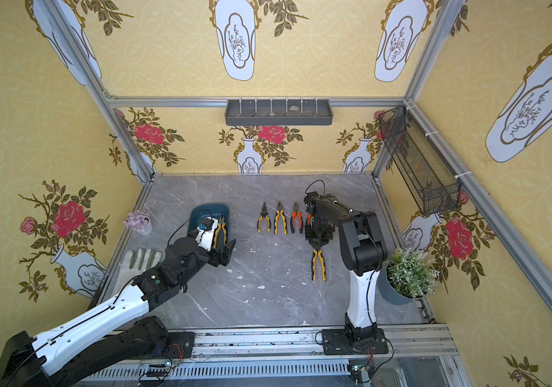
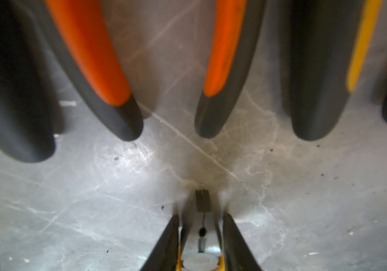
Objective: Take the pliers out of the storage box
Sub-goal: Place the pliers at the center of the board.
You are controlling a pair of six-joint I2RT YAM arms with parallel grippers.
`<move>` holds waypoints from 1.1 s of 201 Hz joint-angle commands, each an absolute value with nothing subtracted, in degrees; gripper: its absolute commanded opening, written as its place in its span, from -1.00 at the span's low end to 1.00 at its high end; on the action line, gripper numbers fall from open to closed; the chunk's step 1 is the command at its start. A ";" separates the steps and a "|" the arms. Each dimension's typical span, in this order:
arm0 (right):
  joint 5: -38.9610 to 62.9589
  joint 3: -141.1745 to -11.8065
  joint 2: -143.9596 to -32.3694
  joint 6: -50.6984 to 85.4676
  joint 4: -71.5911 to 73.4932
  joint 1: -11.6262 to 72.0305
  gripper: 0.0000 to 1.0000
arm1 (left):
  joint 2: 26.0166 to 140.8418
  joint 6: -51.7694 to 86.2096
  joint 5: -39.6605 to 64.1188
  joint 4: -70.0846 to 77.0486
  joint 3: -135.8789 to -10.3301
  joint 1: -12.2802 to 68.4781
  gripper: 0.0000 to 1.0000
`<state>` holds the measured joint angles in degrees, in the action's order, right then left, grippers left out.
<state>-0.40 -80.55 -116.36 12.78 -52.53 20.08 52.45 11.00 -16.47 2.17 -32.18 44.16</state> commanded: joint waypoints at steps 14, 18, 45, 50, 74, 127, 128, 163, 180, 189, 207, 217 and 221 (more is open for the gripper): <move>0.64 -79.90 -117.84 13.09 -48.87 20.54 -0.28 | 52.96 11.16 -15.57 2.90 -32.67 44.03 0.98; 0.70 -79.84 -117.79 13.14 -48.91 20.61 -0.30 | 53.00 11.16 -15.56 2.83 -32.69 44.03 0.98; 0.53 -79.76 -117.23 13.60 -48.52 21.27 -0.52 | 53.13 11.07 -15.56 2.55 -33.18 43.81 0.98; 0.44 -79.84 -117.22 13.72 -48.52 21.35 -0.53 | 53.24 11.07 -15.60 2.51 -33.27 43.81 0.98; 0.02 -81.18 -117.81 14.22 -49.05 21.69 -0.53 | 53.60 11.21 -15.45 2.37 -33.48 43.86 0.98; -1.60 -83.33 -119.19 14.32 -49.79 21.67 -0.53 | 54.14 11.34 -15.12 1.85 -34.32 43.86 0.98; -1.63 -83.37 -119.23 14.28 -49.77 21.69 -0.53 | 54.18 11.34 -15.12 1.85 -34.34 43.86 0.98; -2.51 -83.63 -119.92 14.24 -49.88 21.56 -0.53 | 54.67 11.16 -15.05 1.32 -35.07 43.85 0.98; -2.63 -83.74 -119.96 14.24 -49.66 21.37 -0.53 | 54.76 11.16 -15.03 1.32 -35.16 43.82 0.98; -2.69 -83.72 -119.87 14.24 -49.58 21.25 -0.53 | 54.84 11.18 -15.03 1.36 -35.24 43.78 0.98; -2.64 -84.09 -119.90 14.02 -49.61 21.06 -0.53 | 54.91 11.16 -15.03 1.23 -35.33 43.77 0.98; -2.57 -84.32 -120.06 13.91 -49.68 21.01 -0.53 | 55.02 11.17 -15.03 1.23 -35.41 43.77 0.98; -2.58 -84.45 -120.14 13.87 -49.71 20.96 -0.53 | 55.09 11.16 -15.07 1.23 -35.42 43.76 0.98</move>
